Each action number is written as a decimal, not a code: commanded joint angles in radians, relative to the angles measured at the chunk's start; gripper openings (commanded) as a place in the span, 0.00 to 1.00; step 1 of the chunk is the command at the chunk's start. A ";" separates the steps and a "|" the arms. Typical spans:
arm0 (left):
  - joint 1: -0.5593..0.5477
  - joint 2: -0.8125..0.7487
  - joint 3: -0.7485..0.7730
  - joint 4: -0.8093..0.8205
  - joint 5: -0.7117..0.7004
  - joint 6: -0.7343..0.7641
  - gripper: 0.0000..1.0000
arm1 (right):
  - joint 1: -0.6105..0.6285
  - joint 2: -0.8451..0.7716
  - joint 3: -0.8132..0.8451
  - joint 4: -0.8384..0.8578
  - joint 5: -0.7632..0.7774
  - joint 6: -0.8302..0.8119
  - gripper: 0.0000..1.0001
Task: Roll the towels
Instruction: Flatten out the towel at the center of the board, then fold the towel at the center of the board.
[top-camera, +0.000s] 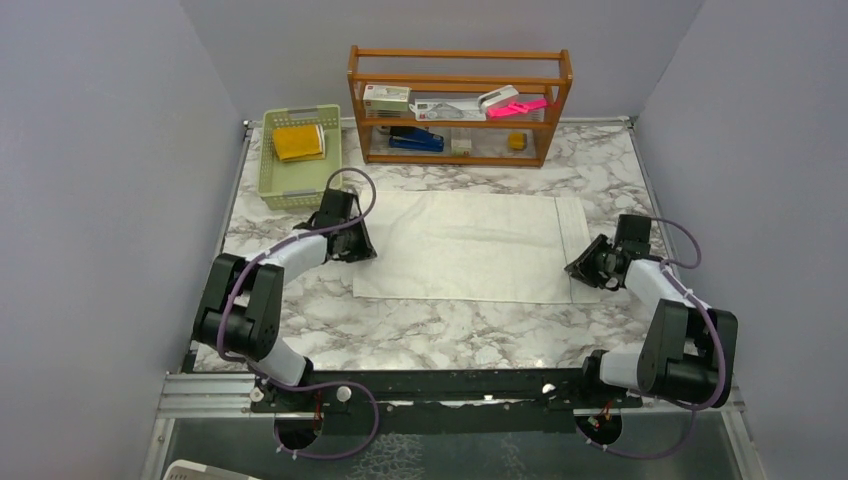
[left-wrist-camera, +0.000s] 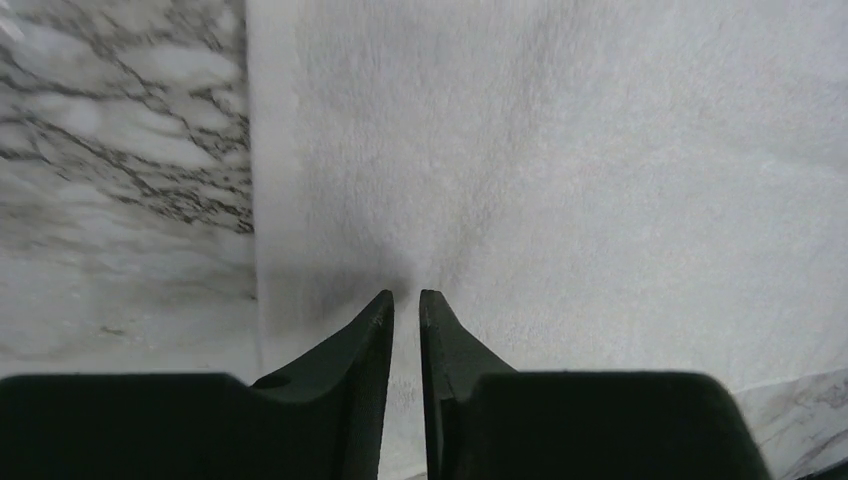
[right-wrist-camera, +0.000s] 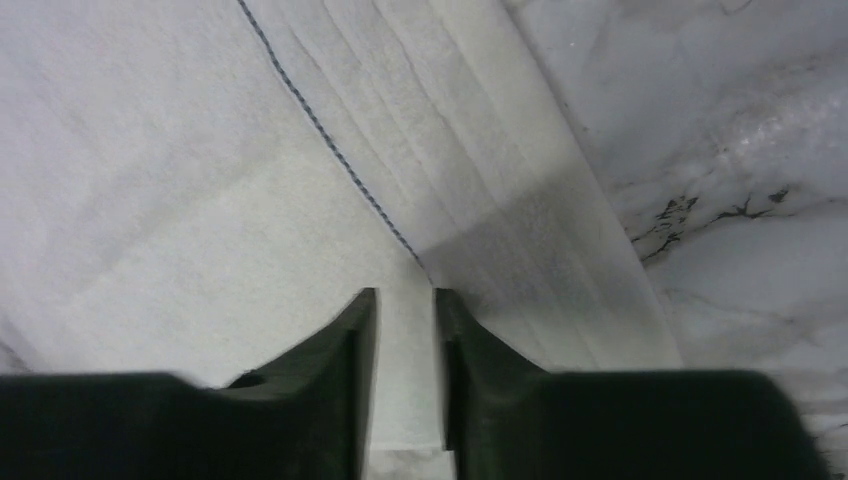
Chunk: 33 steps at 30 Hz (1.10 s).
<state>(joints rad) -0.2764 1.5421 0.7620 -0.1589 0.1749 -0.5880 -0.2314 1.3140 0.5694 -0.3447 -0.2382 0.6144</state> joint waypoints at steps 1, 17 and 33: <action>0.037 0.039 0.233 -0.098 -0.022 0.139 0.21 | -0.006 -0.055 0.076 -0.006 0.062 -0.007 0.39; 0.205 0.510 0.732 -0.027 -0.107 0.218 0.04 | -0.006 0.147 0.296 0.200 -0.058 0.035 0.58; 0.222 0.514 0.694 0.001 0.062 0.346 0.56 | -0.003 0.463 0.568 0.232 0.034 -0.101 0.74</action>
<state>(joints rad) -0.0513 2.0544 1.4479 -0.1837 0.1089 -0.2970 -0.2310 1.6699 1.0176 -0.0776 -0.2901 0.5976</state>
